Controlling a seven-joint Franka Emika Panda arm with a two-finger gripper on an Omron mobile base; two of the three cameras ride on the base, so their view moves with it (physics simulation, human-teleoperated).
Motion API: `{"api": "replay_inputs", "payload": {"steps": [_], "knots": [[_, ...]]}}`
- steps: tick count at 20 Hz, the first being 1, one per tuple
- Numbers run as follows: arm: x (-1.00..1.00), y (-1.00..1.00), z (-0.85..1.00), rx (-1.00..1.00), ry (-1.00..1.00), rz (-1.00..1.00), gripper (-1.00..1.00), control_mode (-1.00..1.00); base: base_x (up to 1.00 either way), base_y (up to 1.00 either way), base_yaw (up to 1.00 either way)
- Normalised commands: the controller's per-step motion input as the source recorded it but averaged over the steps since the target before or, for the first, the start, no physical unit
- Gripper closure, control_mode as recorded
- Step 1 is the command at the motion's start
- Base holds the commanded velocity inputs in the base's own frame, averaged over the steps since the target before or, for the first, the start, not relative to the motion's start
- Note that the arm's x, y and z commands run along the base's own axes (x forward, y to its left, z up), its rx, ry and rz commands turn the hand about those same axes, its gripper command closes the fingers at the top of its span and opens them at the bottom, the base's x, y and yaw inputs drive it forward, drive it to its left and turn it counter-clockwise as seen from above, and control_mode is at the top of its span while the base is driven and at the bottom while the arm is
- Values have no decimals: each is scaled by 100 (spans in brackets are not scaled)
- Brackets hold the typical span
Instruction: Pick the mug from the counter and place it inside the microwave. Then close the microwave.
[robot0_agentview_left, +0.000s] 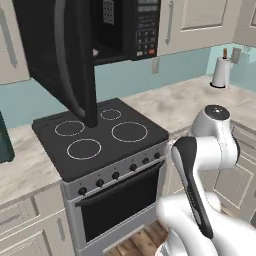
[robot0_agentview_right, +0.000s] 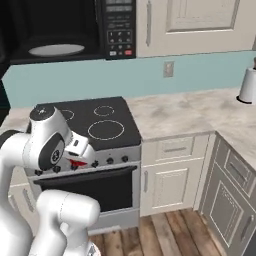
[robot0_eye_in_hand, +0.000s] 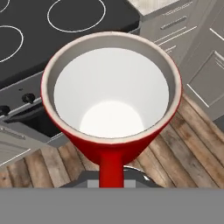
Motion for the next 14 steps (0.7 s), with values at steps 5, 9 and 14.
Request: {"api": "replay_inputs", "payload": {"steps": [5, 9, 14], "knots": [[0, 0, 0, 0, 0, 0, 100, 100, 11, -100, 35], [0, 0, 0, 0, 0, 0, 100, 100, 0, -60, 20], [0, 0, 0, 0, 0, 0, 100, 100, -5, -2, 32]]}}
